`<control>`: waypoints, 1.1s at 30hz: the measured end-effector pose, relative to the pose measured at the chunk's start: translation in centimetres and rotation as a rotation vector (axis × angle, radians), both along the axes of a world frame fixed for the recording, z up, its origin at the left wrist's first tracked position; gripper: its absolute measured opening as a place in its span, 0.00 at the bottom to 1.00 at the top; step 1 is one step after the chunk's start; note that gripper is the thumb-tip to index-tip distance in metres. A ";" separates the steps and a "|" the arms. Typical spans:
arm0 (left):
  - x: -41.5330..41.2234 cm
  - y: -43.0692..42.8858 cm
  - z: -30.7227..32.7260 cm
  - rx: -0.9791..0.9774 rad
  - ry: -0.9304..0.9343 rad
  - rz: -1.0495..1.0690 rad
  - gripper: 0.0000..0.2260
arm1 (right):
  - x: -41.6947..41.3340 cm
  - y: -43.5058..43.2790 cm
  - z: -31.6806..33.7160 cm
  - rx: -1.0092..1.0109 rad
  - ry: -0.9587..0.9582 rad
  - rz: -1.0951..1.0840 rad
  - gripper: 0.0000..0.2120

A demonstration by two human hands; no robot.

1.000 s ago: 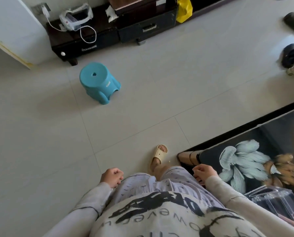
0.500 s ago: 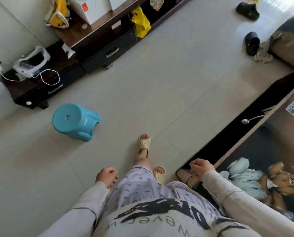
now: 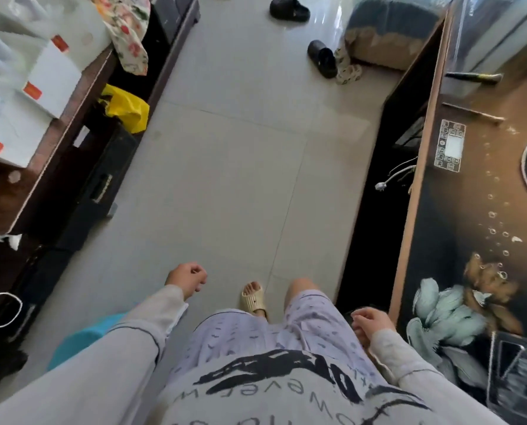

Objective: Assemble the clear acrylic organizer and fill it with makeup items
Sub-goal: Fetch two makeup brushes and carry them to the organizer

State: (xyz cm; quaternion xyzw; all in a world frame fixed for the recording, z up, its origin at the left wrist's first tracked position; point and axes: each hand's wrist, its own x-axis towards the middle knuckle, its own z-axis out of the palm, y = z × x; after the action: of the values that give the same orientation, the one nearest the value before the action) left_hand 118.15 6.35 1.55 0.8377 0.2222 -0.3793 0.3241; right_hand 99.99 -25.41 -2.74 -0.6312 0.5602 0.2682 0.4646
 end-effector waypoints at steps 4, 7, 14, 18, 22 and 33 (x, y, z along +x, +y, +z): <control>6.0 -2.0 0.3 -0.042 -0.028 -0.052 0.15 | 1.9 -0.1 1.0 -0.030 0.003 -0.122 0.08; 7.9 -3.8 -0.1 -0.065 0.015 -0.108 0.15 | 3.9 -0.5 1.3 -0.014 -0.011 -0.192 0.08; 11.9 -9.2 -1.9 -0.012 0.151 -0.167 0.14 | 13.1 -6.4 0.6 0.015 -0.042 -0.198 0.07; 14.7 -12.3 -2.2 0.065 0.191 -0.192 0.13 | 18.9 -11.8 1.3 0.003 -0.061 -0.126 0.09; 18.9 -16.3 -1.9 0.098 0.144 -0.209 0.11 | 24.3 -17.6 2.7 0.000 -0.077 -0.059 0.12; 32.1 -29.1 -1.8 -0.020 0.126 -0.240 0.13 | 33.3 -26.4 2.8 -0.024 -0.071 -0.138 0.15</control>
State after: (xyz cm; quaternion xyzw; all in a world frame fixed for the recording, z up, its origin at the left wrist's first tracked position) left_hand 150.25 -22.80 -0.21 0.8296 0.1367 -0.4692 0.2701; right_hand 133.26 -51.80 0.10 -0.6055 0.5888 0.2063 0.4941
